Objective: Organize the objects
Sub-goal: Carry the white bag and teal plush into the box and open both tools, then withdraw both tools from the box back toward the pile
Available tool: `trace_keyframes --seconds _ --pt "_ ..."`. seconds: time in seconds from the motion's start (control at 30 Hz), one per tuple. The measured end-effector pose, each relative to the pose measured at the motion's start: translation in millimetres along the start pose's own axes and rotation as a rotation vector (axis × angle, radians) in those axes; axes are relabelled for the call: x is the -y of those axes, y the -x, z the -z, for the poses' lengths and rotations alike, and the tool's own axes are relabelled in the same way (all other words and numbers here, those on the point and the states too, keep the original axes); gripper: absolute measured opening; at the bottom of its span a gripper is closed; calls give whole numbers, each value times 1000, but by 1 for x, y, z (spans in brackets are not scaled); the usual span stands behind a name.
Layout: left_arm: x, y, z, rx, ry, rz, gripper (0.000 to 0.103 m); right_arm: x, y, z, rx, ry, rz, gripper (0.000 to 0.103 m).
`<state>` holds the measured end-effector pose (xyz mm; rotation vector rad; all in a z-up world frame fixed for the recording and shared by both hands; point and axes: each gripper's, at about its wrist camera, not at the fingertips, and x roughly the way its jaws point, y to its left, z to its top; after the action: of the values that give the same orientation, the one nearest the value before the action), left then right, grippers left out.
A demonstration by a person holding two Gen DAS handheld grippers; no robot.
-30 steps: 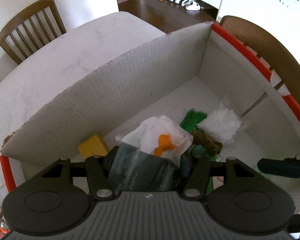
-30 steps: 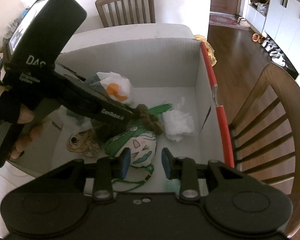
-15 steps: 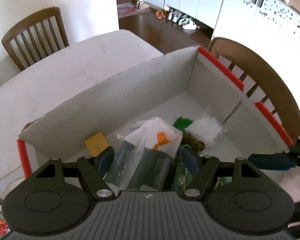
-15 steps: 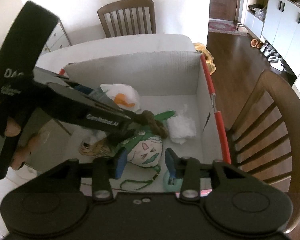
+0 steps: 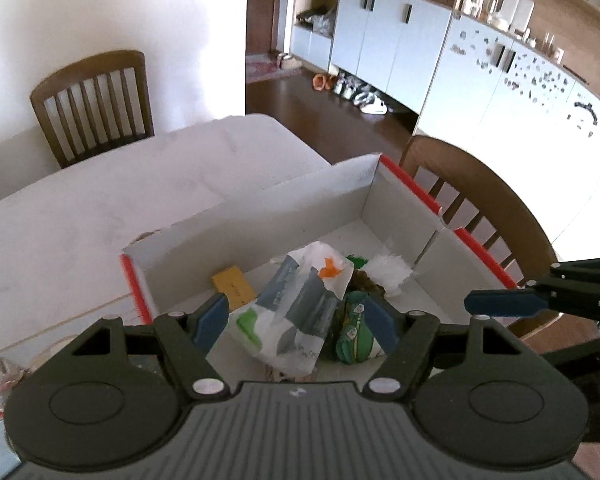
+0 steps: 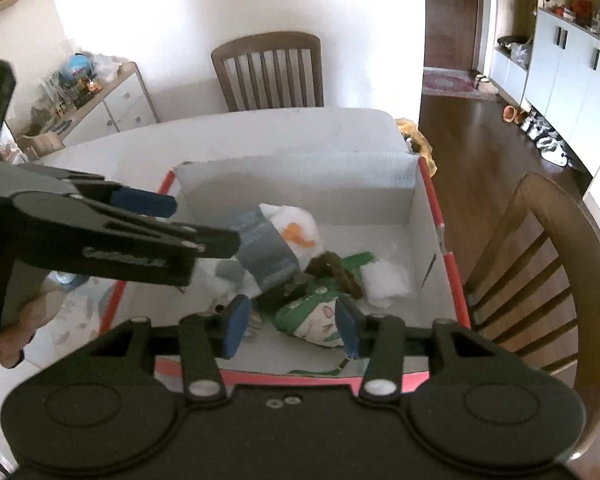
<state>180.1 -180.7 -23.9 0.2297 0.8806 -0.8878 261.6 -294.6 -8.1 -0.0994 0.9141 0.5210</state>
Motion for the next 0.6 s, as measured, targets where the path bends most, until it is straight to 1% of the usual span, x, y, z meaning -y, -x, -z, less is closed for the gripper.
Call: trace_keyframes --seconds 0.1,0.2,0.23,0.27,0.3,0.37,0.43,0.47,0.6 --pt "-6 22 7 34 1 6 74 -9 8 -1 15 -8 -7 48" --pt "-12 43 16 68 5 7 74 -20 14 -1 33 -10 -7 51" --pt "-15 50 18 77 7 7 77 -25 15 -1 39 -10 -8 53" --pt "-19 57 21 87 9 7 83 -30 16 -1 46 -11 -12 57" --pt "-24 63 24 98 11 2 84 -34 18 -1 52 -12 -14 59" --pt "-31 74 29 115 14 -8 84 -45 21 -1 66 -13 -20 64" --pt "-41 83 35 125 22 -13 84 -56 23 -1 78 -11 -29 66" --pt "-47 89 37 130 26 -18 84 -61 23 -2 83 -11 -31 72" --pt "-68 104 48 142 40 -39 86 -84 22 -4 109 -18 -55 83"
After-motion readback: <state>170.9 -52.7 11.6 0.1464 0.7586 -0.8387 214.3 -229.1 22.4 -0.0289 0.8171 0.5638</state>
